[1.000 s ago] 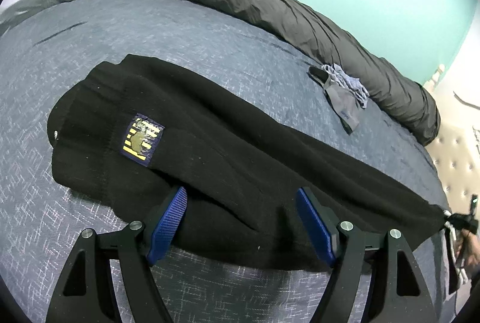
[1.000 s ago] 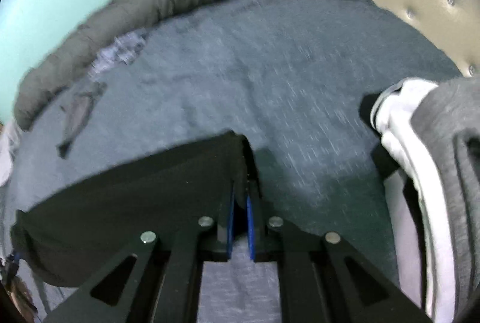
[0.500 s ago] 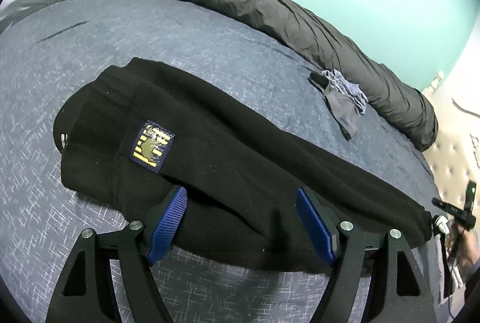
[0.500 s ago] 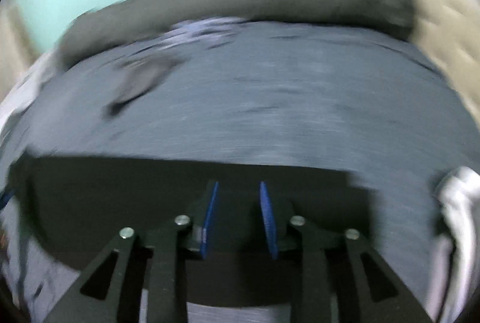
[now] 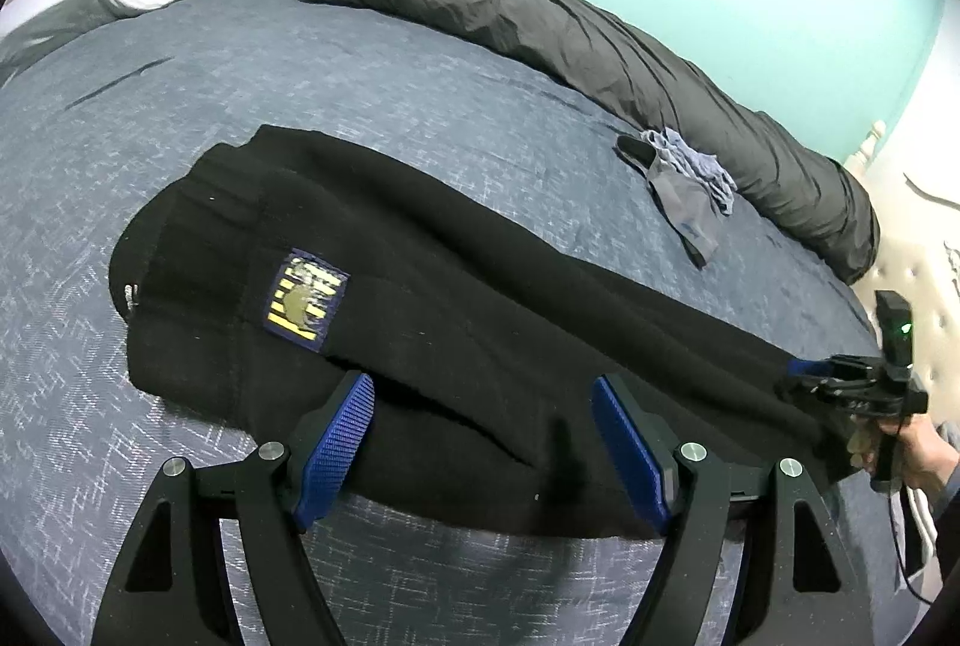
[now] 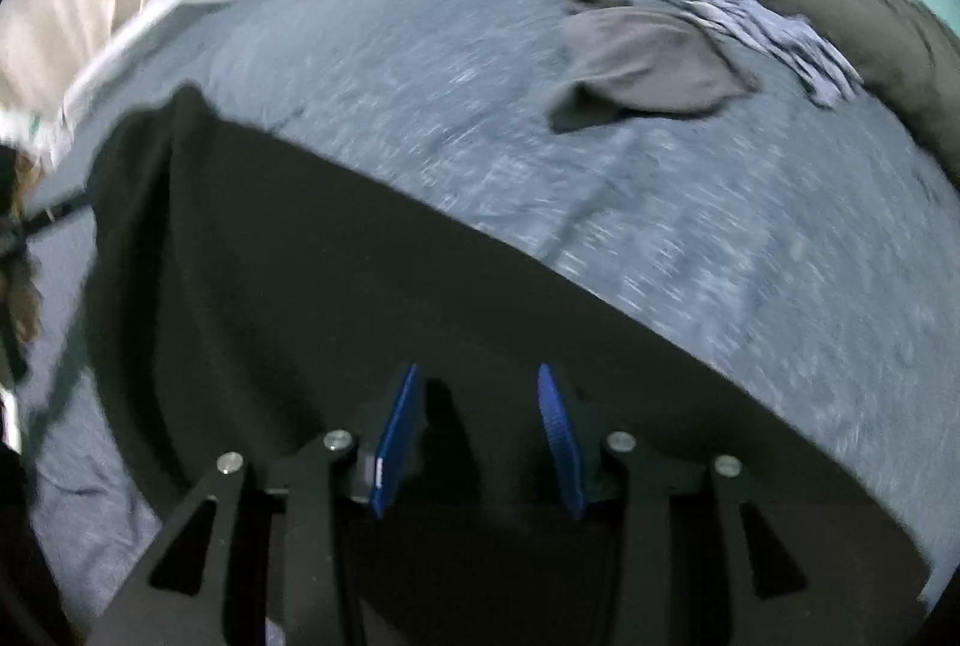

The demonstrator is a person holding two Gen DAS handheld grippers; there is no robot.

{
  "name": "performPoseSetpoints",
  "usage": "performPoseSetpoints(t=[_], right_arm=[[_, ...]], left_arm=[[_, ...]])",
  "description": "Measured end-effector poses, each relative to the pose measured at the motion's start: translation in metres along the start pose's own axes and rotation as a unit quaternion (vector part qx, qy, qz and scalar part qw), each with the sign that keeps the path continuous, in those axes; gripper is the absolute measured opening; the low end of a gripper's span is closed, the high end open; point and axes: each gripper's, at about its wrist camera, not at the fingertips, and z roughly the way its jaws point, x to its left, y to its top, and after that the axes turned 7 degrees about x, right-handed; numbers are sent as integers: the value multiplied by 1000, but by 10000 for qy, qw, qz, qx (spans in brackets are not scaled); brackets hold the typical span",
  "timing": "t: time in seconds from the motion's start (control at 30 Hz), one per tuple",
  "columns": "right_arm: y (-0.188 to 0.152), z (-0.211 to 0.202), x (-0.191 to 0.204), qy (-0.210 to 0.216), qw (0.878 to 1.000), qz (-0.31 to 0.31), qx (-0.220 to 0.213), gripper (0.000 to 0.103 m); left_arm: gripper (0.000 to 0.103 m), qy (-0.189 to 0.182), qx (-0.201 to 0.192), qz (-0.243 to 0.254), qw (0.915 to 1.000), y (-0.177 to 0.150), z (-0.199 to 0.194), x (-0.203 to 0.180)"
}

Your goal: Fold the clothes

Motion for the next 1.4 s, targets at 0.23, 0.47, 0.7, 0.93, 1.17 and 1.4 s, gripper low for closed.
performPoseSetpoints(t=[0.23, 0.47, 0.7, 0.93, 1.17, 1.4], right_arm=[[16, 24, 12, -195, 9981, -476, 346, 42], [11, 20, 20, -232, 9958, -795, 392, 6], [23, -25, 13, -451, 9960, -774, -63, 3], [58, -35, -2, -951, 9941, -470, -218, 3], [54, 27, -8, -1299, 9902, -195, 483, 4], [43, -7, -8, -1362, 9901, 199, -279, 10]], left_arm=[[79, -16, -28, -86, 10000, 0, -1, 6], [79, -40, -69, -171, 9998, 2, -3, 10], [79, -90, -102, -230, 9996, 4, -5, 12], [79, -72, -137, -294, 9994, 5, -8, 16], [79, -29, -139, -365, 9992, 6, -8, 23], [79, -97, -87, -680, 9976, 6, -8, 40]])
